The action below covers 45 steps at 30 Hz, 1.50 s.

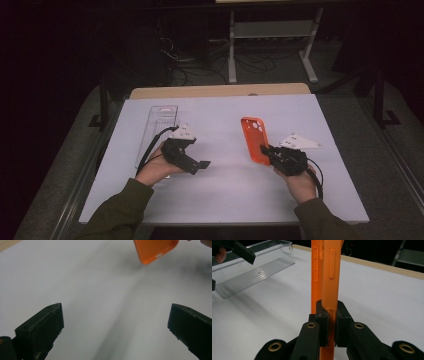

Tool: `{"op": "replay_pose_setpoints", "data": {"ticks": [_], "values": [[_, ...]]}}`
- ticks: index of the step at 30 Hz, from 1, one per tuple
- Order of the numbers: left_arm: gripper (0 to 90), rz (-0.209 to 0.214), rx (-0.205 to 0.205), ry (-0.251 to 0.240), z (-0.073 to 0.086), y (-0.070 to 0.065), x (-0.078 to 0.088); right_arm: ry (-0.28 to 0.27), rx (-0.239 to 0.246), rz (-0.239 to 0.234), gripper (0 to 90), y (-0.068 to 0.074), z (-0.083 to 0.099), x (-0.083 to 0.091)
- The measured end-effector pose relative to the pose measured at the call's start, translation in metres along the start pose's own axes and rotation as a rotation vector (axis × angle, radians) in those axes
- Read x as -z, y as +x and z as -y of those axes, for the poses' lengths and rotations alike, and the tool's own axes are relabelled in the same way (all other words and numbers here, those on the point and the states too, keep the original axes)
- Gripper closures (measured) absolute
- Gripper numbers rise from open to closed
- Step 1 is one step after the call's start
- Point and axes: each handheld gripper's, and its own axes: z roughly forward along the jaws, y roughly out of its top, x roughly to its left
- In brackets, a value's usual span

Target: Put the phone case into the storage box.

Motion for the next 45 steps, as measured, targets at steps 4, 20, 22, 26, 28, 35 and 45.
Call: {"op": "replay_pose_setpoints", "data": {"ticks": [4,20,22,26,28,35,45], "values": [[0.0,0.006,0.023,-0.023,-0.001,0.001,0.001,-0.001,0.012,0.0,82.7,-0.001,0.0,-0.002],[0.0,0.002,0.054,-0.119,-0.015,0.003,0.003,-0.012,0.012,0.001,82.7,0.003,-0.001,-0.007],[0.0,0.009,0.054,-0.129,-0.019,0.003,0.002,-0.014,0.017,0.0,82.7,0.003,-0.002,-0.007],[0.0,0.01,0.038,-0.14,-0.028,0.005,0.001,-0.021,0.018,0.002,82.6,0.003,-0.002,-0.007],[0.0,0.016,0.032,-0.147,-0.032,0.006,0.0,-0.023,0.014,0.004,82.7,0.003,-0.002,-0.006],[0.0,0.032,0.021,-0.165,-0.044,0.007,-0.007,-0.03,-0.004,0.01,82.7,0.001,-0.003,-0.005],[0.0,0.047,0.019,-0.187,-0.046,-0.001,-0.016,-0.043,-0.018,0.001,82.6,0.003,-0.003,-0.005]]}}
